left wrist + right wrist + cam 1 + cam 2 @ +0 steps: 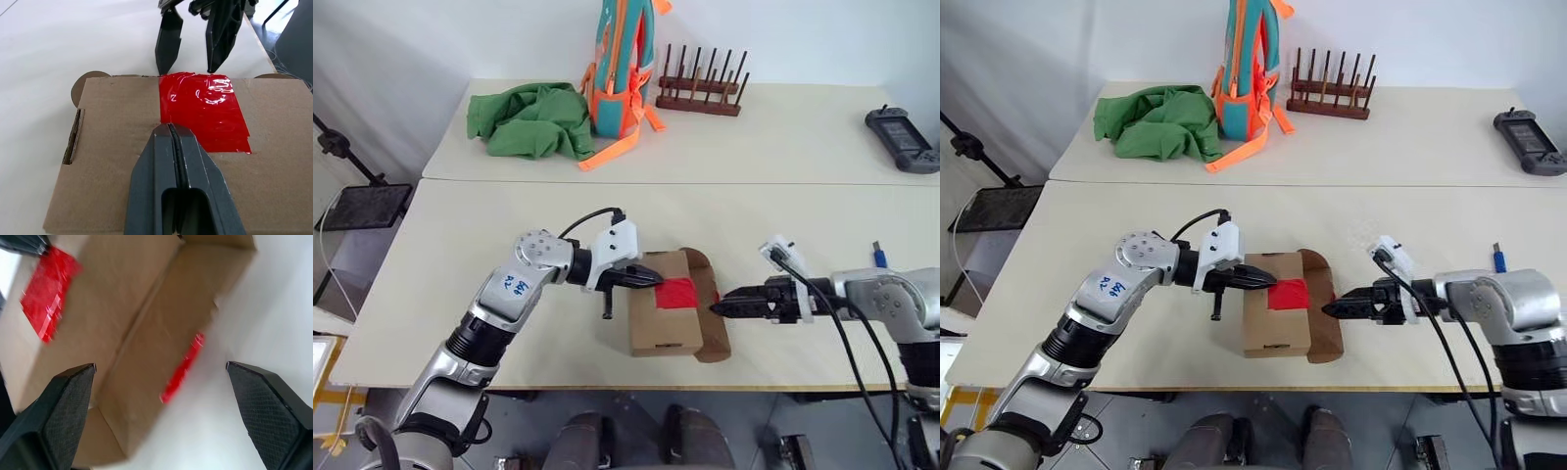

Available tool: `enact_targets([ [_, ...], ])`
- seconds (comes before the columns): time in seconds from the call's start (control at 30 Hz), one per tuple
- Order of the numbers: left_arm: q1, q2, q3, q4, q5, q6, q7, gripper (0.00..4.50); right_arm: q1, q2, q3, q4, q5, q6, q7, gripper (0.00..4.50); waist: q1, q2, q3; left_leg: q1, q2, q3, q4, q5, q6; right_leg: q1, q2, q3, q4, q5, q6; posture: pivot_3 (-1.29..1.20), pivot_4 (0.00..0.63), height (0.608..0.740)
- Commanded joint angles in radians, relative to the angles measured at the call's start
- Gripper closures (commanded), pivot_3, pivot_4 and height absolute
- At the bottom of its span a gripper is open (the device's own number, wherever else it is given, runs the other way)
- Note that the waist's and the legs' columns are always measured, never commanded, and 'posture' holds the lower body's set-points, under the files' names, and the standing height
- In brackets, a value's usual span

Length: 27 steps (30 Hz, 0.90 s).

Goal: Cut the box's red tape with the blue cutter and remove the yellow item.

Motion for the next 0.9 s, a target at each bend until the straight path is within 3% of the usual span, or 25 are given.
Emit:
enact_targets([
  [0.03,0.005,0.010,-0.017,0.022,0.023,0.003,-0.006,4.50,-0.017,0.045,0.063,0.054,-0.005,0.007,0.002,0.61,-0.001,0.000,0.000,0.000,0.000,0.000,0.000,0.000,0.000,0.000,0.000,0.000,0.000,0.000,0.000,0.00,0.150,0.740],
  [0.33,0.006,0.013,-0.012,0.014,0.023,0.008,-0.003,4.50,-0.127,0.098,0.156,0.211,-0.055,-0.031,0.058,3.72,-0.008,0.000,0.000,0.000,0.000,0.000,0.000,0.002,0.004,-0.001,0.001,-0.002,0.001,0.000,0.000,0.00,0.150,0.740],
  [0.53,0.027,0.038,-0.003,-0.009,0.022,0.013,-0.004,4.50,-0.277,0.125,0.299,0.379,-0.119,-0.060,0.186,3.72,-0.022,0.000,0.000,0.000,0.000,0.001,0.000,0.002,0.004,-0.001,0.001,-0.002,0.002,0.000,0.000,0.00,0.150,0.740],
  [0.73,0.042,0.044,0.005,-0.023,0.021,0.024,0.008,4.50,-0.325,0.152,0.384,0.429,-0.169,-0.089,0.274,3.72,-0.025,0.000,0.000,0.000,0.000,0.001,0.000,0.002,0.003,-0.002,0.001,-0.002,0.002,0.000,0.000,0.00,0.150,0.740],
  [0.87,0.052,0.047,0.014,-0.031,0.023,0.026,0.021,4.50,-0.328,0.175,0.357,0.440,-0.172,-0.064,0.262,4.48,-0.028,-0.005,-0.004,0.001,0.001,0.001,0.000,0.000,-0.001,-0.001,0.001,-0.002,0.003,0.000,-0.001,0.00,0.150,0.740],
  [0.9,0.054,0.048,0.016,-0.033,0.022,0.027,0.022,4.50,-0.327,0.176,0.351,0.437,-0.171,-0.058,0.259,4.48,-0.027,-0.006,-0.004,0.001,0.001,0.001,0.000,-0.001,-0.002,-0.001,0.001,-0.002,0.003,0.000,-0.001,0.00,0.150,0.740],
])
